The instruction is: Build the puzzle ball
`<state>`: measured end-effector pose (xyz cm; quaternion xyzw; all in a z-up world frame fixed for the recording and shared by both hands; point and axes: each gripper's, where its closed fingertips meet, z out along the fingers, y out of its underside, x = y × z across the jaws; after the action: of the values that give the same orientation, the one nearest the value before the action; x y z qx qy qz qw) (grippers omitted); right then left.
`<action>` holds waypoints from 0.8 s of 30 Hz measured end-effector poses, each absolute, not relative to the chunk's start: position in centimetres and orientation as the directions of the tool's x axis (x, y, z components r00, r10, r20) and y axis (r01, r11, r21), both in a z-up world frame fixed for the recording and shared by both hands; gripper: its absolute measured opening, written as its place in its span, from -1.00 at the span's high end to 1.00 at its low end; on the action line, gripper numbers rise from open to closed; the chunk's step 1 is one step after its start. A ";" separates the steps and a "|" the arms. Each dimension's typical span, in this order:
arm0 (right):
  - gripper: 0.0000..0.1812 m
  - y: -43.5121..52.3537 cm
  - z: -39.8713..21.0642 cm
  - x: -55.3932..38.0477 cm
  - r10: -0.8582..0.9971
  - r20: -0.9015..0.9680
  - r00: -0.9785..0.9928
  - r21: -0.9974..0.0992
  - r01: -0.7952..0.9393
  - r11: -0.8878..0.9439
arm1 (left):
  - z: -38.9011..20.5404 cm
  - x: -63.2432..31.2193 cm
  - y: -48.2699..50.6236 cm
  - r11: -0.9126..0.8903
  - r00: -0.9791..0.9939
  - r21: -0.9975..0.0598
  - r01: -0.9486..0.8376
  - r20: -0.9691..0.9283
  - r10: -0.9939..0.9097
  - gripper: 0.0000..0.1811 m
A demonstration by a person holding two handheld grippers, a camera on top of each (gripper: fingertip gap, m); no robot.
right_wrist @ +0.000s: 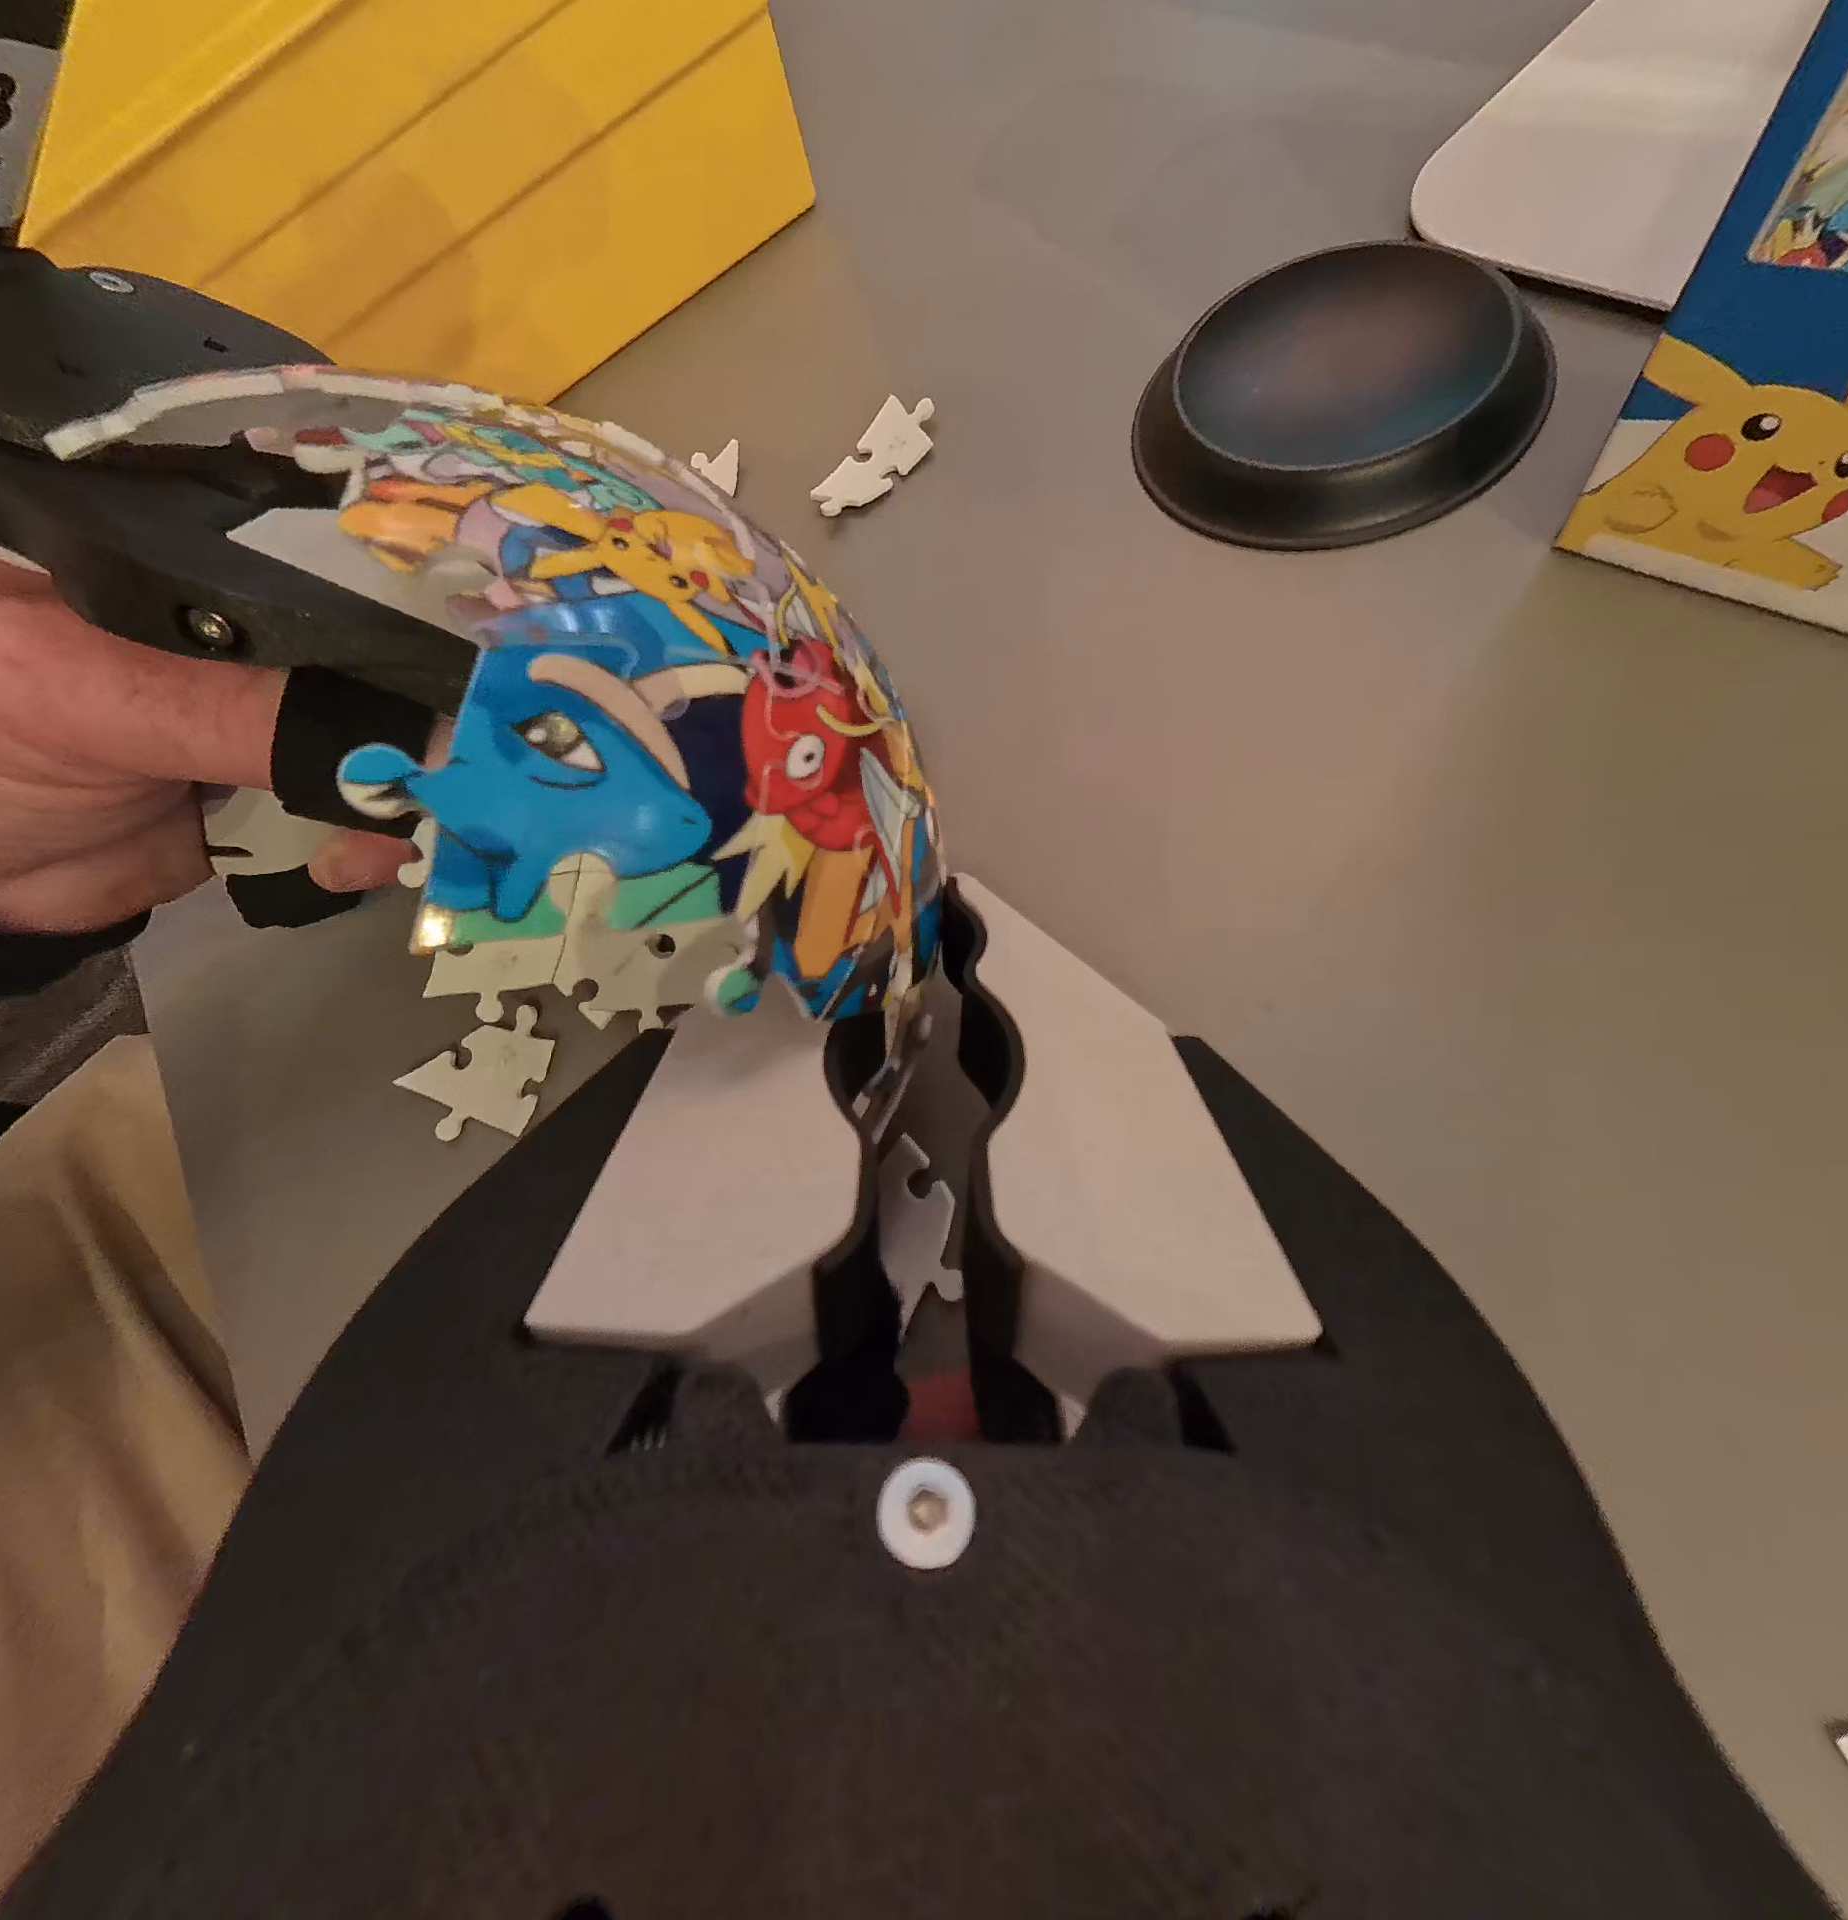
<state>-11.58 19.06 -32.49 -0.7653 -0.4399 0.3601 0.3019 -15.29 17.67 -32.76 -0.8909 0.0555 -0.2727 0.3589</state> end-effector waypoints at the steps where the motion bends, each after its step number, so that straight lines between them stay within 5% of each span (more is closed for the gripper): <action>1: 0.94 19.0 -32.5 -11.6 0.891 -0.289 0.351 -0.777 0.458 -0.433 | -32.8 -15.3 17.6 -0.738 0.843 -0.668 0.101 0.451 -0.293 0.95; 8: 0.95 19.0 -32.7 -11.5 0.890 -0.289 0.354 -0.774 0.460 -0.434 | -32.8 -15.3 16.3 -0.776 0.807 -0.627 0.075 0.495 -0.322 0.70; 15: 0.96 18.8 -32.5 -11.6 0.894 -0.285 0.346 -0.781 0.457 -0.426 | -34.3 -15.1 15.6 -0.810 0.841 -0.586 -0.023 0.427 -0.333 0.90; 24: 0.96 19.1 -32.1 -11.6 0.899 -0.263 0.350 -0.804 0.436 -0.405 | -33.7 -14.9 15.7 -0.814 0.799 -0.576 0.070 0.521 -0.299 0.97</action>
<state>-11.57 19.06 -32.06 -0.7566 -0.4411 0.3609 0.3207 -14.88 15.71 -33.67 -0.9006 0.0635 -0.3102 0.2979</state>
